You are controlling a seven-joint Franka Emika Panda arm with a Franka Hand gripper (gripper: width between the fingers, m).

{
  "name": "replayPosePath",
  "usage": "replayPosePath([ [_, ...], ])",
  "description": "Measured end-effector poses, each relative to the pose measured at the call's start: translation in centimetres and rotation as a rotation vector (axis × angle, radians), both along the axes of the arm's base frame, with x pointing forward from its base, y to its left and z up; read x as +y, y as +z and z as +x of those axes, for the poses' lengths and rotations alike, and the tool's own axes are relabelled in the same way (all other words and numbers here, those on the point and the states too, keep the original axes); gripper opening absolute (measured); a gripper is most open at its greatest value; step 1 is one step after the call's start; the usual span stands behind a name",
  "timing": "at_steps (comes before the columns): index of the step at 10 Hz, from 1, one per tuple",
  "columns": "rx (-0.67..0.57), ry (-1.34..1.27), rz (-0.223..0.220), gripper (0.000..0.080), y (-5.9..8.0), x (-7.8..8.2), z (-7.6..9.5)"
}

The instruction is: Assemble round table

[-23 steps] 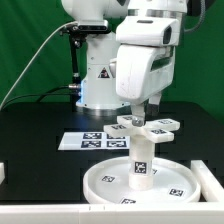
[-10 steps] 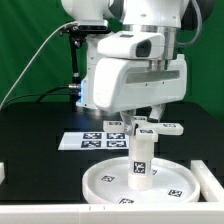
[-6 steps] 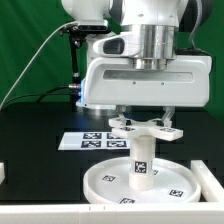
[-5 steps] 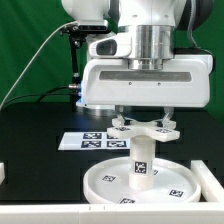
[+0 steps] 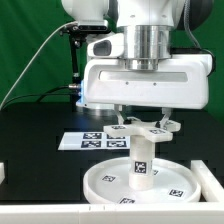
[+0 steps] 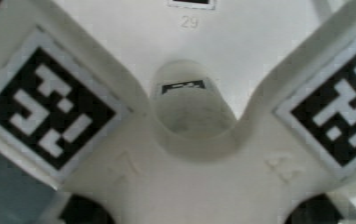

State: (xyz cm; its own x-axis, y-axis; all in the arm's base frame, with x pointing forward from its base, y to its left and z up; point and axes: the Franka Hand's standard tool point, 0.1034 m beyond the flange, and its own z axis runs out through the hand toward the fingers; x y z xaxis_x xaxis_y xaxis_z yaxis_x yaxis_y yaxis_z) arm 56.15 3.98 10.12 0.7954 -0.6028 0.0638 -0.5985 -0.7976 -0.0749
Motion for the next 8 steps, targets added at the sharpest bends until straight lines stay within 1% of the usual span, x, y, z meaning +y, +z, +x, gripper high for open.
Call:
replayPosePath([
  [1,0.003,-0.148,0.026,0.0444,0.00,0.04,-0.01],
  [3,0.008,-0.331,0.060,0.0445,-0.02,0.00,-0.02],
  [4,0.009,-0.383,0.065,0.0445,-0.02,-0.01,-0.01],
  [6,0.009,-0.367,0.063,0.0445,-0.01,0.00,-0.01],
  [7,0.004,-0.302,0.058,0.0579,0.21,0.03,0.14],
  [8,-0.009,-0.215,0.055,0.0579,0.85,-0.24,0.39],
])
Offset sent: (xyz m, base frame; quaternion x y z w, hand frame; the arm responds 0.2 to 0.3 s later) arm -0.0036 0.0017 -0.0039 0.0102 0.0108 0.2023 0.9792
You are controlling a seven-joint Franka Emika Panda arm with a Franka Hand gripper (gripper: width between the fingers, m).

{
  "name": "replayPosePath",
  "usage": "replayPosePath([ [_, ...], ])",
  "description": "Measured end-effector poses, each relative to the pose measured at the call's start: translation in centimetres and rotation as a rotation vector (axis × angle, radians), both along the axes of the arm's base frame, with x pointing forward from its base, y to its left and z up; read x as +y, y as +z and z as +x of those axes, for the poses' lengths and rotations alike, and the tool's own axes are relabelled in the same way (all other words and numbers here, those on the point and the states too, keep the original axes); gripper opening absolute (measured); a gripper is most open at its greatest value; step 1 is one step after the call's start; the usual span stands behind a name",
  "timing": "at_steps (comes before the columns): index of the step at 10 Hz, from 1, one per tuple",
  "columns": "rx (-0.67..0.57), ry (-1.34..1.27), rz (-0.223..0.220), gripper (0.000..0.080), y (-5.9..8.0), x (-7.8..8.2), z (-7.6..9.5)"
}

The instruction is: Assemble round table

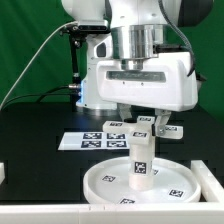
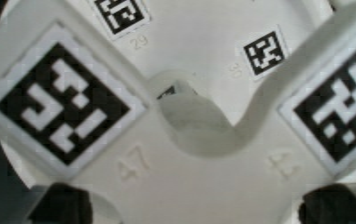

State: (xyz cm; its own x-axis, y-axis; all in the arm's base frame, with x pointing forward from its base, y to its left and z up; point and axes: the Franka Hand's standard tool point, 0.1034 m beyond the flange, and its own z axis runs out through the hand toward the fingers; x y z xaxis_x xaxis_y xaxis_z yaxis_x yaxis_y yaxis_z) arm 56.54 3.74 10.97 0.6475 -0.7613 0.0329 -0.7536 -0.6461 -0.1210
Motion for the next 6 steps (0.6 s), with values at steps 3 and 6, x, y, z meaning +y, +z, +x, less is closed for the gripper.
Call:
replayPosePath([
  [3,-0.048,0.412,-0.045,0.0646,1.6,-0.8,0.6],
  [6,-0.058,0.841,-0.107,0.0648,1.7,1.0,0.4],
])
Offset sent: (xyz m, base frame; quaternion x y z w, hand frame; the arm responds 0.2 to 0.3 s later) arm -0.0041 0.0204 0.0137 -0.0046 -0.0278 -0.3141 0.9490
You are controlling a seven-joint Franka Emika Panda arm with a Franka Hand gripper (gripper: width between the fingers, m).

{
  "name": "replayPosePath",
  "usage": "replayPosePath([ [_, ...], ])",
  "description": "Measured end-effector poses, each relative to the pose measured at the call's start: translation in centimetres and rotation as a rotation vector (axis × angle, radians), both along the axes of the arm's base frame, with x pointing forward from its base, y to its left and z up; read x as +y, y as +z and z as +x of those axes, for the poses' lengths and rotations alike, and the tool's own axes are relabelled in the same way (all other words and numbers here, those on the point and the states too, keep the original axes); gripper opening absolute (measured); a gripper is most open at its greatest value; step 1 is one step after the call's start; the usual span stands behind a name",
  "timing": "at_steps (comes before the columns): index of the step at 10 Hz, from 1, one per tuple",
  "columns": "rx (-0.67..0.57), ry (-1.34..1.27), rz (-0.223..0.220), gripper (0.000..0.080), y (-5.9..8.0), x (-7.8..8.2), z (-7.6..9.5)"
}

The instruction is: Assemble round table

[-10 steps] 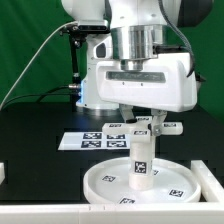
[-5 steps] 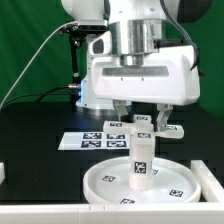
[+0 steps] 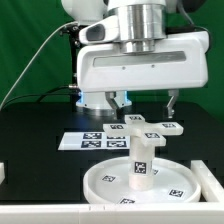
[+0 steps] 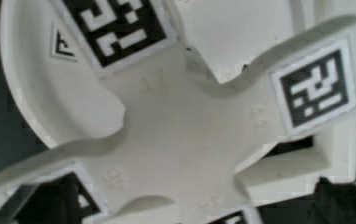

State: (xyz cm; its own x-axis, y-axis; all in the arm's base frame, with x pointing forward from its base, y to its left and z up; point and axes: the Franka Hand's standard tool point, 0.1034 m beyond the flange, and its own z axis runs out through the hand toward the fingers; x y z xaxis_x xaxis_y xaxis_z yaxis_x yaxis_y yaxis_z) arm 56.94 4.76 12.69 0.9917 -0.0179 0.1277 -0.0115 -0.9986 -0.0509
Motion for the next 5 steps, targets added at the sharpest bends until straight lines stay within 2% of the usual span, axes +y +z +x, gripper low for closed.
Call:
replayPosePath([
  [3,-0.009,0.197,-0.028,0.0648,-0.05,-0.25,-0.01],
  [5,-0.003,0.557,-0.101,0.0648,0.04,-0.33,0.35],
])
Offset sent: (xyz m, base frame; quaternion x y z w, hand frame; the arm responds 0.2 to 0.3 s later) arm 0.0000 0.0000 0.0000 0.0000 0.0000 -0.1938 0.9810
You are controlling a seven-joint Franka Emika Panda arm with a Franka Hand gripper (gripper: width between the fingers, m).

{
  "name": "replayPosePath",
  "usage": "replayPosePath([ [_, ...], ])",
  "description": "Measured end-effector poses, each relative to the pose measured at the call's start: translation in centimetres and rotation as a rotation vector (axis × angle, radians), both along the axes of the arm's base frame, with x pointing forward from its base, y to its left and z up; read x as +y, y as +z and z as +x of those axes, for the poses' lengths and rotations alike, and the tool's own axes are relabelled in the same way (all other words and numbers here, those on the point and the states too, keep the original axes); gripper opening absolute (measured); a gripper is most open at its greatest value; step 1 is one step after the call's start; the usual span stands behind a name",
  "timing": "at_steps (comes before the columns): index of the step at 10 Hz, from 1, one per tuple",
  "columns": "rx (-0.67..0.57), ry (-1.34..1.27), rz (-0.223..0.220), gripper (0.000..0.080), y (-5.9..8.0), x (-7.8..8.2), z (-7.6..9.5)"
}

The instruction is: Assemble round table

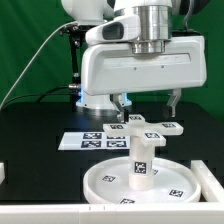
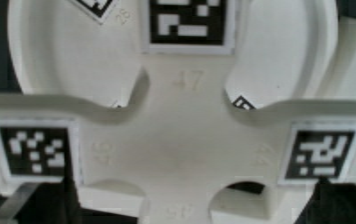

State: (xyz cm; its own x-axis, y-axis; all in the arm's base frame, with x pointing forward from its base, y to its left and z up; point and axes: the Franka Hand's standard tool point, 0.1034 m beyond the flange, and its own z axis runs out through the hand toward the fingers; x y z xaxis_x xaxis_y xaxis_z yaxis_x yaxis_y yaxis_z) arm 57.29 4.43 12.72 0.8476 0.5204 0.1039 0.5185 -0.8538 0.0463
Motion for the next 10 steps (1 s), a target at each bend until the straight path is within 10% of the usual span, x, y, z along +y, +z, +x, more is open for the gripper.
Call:
replayPosePath([
  [10,0.078,0.307,-0.053,0.0648,-1.3,-0.3,-1.1],
])
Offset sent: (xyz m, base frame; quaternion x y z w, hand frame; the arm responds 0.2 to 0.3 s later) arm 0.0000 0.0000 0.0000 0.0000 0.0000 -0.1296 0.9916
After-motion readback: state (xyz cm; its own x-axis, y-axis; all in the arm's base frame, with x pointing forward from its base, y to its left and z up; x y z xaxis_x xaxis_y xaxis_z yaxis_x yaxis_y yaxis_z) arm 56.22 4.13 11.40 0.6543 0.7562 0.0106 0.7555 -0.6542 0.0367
